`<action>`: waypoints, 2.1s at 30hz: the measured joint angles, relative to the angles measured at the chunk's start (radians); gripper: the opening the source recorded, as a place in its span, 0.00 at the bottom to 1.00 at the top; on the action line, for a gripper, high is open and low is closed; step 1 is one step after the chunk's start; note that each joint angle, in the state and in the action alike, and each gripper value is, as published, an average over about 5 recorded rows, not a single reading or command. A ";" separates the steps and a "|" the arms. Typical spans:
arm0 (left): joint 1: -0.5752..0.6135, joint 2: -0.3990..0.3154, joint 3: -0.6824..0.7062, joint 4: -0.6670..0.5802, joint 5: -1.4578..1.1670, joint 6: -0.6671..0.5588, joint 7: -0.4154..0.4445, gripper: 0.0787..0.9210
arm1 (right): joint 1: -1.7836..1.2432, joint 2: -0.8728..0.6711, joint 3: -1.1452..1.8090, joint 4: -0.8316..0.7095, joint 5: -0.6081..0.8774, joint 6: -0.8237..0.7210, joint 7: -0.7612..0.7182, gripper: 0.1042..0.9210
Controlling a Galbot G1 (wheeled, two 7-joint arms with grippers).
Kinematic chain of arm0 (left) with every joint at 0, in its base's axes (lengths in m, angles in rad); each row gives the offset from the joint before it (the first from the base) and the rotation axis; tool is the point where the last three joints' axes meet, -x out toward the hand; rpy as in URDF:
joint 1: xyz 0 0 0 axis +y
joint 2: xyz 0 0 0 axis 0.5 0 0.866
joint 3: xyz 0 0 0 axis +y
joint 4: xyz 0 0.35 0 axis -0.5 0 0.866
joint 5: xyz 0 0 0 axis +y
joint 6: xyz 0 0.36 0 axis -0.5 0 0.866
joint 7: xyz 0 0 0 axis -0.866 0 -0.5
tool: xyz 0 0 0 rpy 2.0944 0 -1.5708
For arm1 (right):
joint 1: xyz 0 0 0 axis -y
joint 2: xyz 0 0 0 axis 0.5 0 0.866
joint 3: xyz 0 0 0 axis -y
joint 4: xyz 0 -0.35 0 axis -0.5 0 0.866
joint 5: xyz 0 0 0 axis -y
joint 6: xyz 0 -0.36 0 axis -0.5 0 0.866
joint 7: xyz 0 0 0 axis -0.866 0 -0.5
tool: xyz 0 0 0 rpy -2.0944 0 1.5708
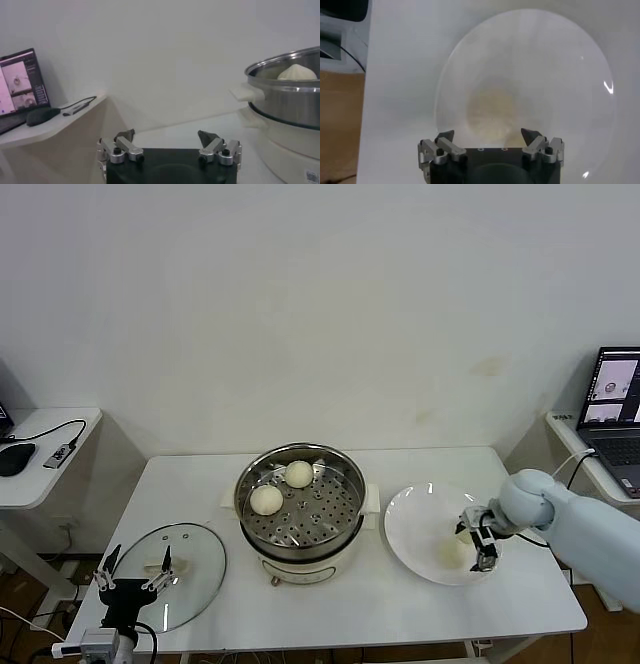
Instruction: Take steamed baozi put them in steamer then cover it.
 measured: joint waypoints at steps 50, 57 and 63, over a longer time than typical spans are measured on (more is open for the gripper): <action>0.003 -0.003 -0.016 -0.018 -0.013 -0.012 -0.003 0.88 | 0.733 0.250 -0.379 -0.024 0.361 0.002 -0.004 0.57; 0.005 -0.011 -0.030 -0.021 -0.012 -0.015 -0.004 0.88 | 0.773 0.388 -0.450 -0.026 0.412 0.073 0.017 0.57; 0.004 -0.019 -0.036 -0.017 -0.009 -0.021 -0.006 0.88 | 0.777 0.492 -0.508 -0.037 0.406 0.165 0.022 0.57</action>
